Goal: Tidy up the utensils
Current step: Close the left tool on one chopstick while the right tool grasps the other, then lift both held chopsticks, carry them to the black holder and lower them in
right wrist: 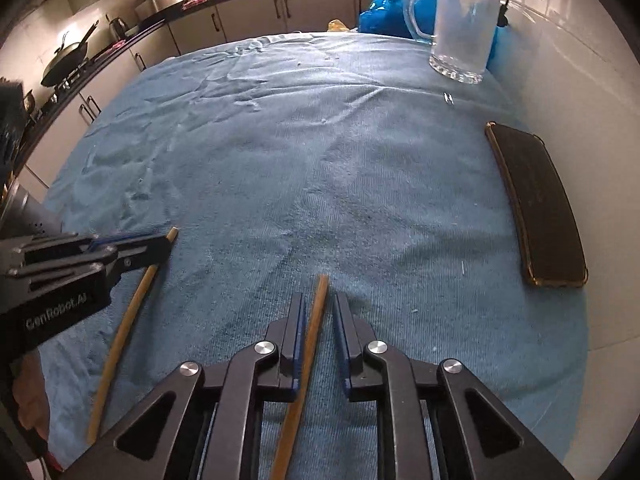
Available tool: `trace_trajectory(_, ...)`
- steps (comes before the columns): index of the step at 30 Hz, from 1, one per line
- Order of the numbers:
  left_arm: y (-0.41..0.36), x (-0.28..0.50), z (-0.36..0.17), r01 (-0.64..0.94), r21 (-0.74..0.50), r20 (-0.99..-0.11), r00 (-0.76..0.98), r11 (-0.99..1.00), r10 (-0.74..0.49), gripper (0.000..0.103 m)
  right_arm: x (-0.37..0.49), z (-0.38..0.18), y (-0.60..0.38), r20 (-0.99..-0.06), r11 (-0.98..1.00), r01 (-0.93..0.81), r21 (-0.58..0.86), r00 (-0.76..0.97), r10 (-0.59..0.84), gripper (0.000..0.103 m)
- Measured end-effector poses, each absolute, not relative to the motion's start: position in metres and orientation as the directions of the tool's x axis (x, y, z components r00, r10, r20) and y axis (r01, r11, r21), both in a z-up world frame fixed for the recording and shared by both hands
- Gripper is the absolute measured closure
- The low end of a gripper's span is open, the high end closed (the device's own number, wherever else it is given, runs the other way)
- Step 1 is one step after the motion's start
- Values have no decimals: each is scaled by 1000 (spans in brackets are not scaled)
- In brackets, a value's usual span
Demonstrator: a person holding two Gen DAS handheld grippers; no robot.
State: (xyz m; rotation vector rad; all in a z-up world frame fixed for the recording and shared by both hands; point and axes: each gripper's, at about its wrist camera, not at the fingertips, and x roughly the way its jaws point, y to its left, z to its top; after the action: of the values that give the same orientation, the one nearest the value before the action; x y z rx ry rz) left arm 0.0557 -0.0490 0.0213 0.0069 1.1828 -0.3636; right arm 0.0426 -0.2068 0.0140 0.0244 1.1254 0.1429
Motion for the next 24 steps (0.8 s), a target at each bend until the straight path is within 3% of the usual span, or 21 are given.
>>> trace_trajectory(6,-57,53,20,301,-147,-890,376,942,-259,93,44,12,-201,-894,994,-96,48,439,85,94)
trace_trajectory(9,-55,47,19,296,-126,-884,399,947,-243,98,41,11,-195,-880,995,-103,20,469,66,97)
trace_trajectory(12,-45,34,32,285,-144,-861,436,948,-262,99,38,16,-198,-869,992,-91,83,482,117,98)
trace_trajectory(24,6,-53,134,297,-237,-667,643,925,-378,99,-28,97,-203,-659,972,-80,220,722,208,98)
